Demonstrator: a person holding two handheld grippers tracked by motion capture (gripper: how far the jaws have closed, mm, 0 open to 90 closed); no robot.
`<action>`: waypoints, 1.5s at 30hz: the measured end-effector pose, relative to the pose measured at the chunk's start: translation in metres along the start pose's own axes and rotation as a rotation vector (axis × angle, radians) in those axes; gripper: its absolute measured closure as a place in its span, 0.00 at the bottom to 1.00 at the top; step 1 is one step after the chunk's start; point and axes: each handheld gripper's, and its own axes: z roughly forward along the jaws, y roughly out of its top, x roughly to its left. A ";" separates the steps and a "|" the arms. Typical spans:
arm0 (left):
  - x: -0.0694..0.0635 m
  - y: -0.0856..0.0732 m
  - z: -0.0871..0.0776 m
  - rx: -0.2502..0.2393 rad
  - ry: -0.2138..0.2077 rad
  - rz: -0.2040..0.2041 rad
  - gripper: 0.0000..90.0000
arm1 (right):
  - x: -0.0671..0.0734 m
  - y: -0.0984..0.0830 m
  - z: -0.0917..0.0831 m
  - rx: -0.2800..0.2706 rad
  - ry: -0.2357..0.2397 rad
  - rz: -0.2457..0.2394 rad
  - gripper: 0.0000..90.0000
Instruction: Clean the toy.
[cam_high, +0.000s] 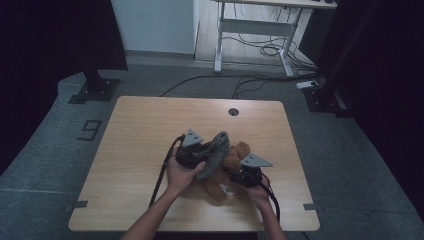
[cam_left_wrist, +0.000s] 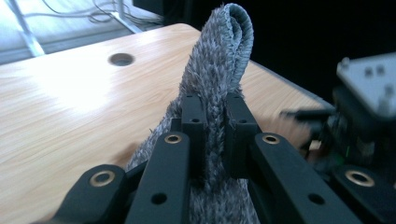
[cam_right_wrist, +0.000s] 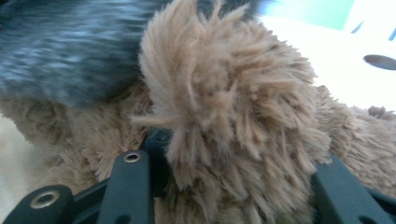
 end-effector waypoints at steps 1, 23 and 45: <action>-0.002 0.003 0.007 0.008 -0.003 -0.001 0.90 | 0.001 0.000 0.001 -0.007 -0.014 -0.007 0.60; 0.051 -0.033 -0.010 0.101 0.176 -0.043 0.90 | 0.000 -0.015 -0.003 -0.042 0.024 -0.025 0.60; 0.106 -0.124 -0.051 0.187 0.246 -0.181 0.90 | -0.002 -0.020 -0.004 -0.056 0.043 0.005 0.59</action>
